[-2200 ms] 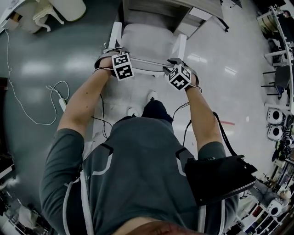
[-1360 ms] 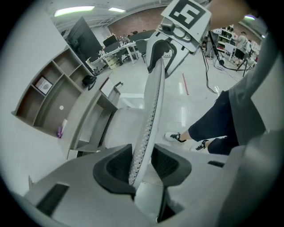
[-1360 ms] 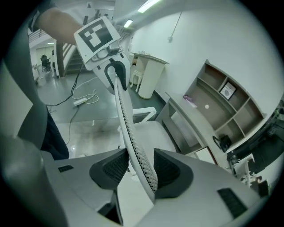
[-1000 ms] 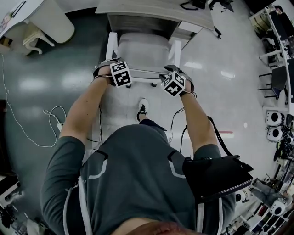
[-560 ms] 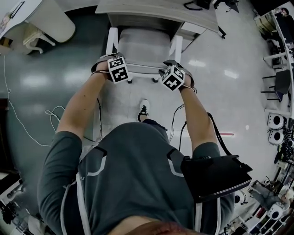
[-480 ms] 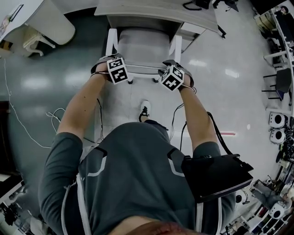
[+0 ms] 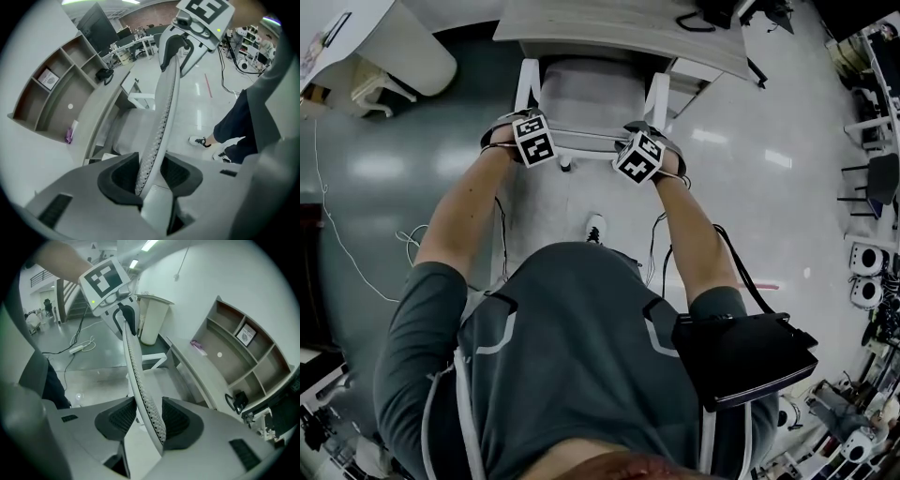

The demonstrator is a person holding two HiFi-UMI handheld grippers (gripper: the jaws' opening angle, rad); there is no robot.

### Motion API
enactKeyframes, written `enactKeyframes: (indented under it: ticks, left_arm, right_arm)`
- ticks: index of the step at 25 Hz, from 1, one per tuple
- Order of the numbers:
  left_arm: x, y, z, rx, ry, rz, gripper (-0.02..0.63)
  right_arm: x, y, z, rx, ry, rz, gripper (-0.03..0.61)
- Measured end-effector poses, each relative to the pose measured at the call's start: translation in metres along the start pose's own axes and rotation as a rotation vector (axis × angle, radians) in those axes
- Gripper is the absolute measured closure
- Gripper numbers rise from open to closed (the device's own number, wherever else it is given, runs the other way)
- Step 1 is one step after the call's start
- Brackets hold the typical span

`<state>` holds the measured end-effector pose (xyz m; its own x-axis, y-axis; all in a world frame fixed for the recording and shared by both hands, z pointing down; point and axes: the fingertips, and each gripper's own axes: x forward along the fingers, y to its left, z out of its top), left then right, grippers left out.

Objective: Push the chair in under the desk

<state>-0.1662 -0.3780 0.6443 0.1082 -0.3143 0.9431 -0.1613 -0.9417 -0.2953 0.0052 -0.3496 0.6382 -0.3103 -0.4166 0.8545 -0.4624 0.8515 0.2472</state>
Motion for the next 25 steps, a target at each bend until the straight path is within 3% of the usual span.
enactKeyframes:
  ticks: [6, 10, 15, 25]
  left_arm:
    - [0.033, 0.037, 0.006, 0.031, -0.012, 0.089, 0.466]
    - [0.028, 0.047, 0.002, 0.015, 0.007, 0.104, 0.465]
    - [0.022, 0.061, -0.001, 0.053, -0.005, 0.131, 0.465]
    - [0.027, 0.095, 0.002, 0.085, 0.000, 0.076, 0.471]
  right_arm:
    - [0.034, -0.035, 0.001, -0.006, 0.012, 0.017, 0.400]
    - [0.032, -0.040, 0.010, -0.020, 0.004, 0.003, 0.403]
    - [0.029, -0.044, 0.023, -0.010, 0.002, 0.008, 0.403]
    - [0.036, -0.073, 0.039, 0.014, 0.009, -0.026, 0.400]
